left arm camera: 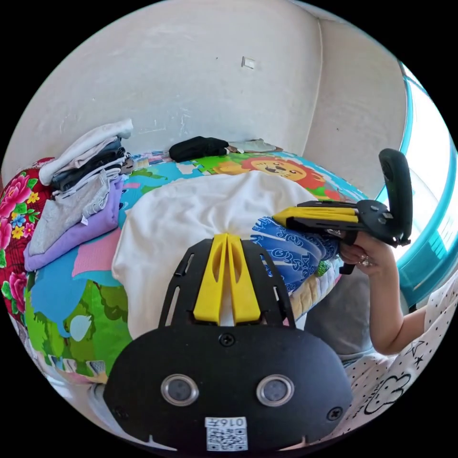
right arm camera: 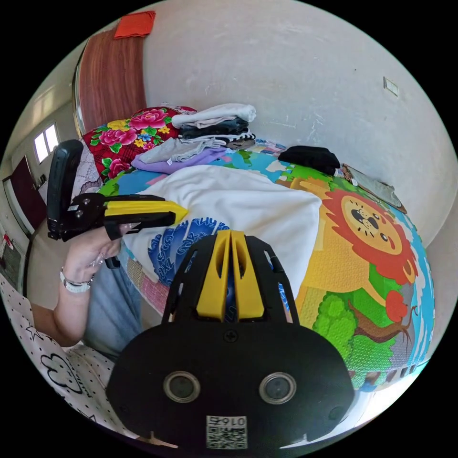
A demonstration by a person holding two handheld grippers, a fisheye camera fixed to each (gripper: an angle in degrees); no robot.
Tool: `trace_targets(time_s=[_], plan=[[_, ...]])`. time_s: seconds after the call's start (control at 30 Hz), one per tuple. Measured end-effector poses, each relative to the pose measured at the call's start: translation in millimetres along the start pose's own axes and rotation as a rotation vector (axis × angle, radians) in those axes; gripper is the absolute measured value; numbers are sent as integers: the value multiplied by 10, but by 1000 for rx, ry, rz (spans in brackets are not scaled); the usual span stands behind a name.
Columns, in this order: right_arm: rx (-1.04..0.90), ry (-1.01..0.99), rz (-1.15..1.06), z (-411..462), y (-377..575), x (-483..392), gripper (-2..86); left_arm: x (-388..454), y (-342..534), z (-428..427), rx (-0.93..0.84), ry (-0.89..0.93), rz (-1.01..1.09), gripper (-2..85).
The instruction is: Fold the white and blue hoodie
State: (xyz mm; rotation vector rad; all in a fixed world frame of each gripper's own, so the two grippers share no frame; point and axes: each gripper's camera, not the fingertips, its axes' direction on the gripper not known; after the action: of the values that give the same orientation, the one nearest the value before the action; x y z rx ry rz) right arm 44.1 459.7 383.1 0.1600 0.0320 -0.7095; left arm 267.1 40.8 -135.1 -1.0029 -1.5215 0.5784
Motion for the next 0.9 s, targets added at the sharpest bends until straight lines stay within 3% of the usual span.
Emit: trace_targets(time_s=[0.13, 0.27, 0.37, 0.43, 0.53, 0.63, 0.9], plan=[[139, 17, -43, -357, 291, -110, 15, -73, 68, -424, 78, 56, -57, -8], [358, 164, -330, -771, 818, -472, 107, -34, 192, -857, 136, 90, 55, 0], [221, 343, -469, -658, 973, -743, 198, 65, 195, -978, 118, 138, 174, 42], [151, 408, -586, -546, 1096, -935, 213, 142, 189, -1021, 120, 99, 198, 67], [143, 452, -753, -426, 1315, -1243, 206, 285, 139, -1074, 112, 72, 241, 85], [139, 557, -740, -271, 1347, -1373, 184, 424, 61, -1132, 105, 38, 292, 88], [55, 562, -842, -238, 1478, -1516, 178, 626, -138, -1403, 124, -52, 304, 88]])
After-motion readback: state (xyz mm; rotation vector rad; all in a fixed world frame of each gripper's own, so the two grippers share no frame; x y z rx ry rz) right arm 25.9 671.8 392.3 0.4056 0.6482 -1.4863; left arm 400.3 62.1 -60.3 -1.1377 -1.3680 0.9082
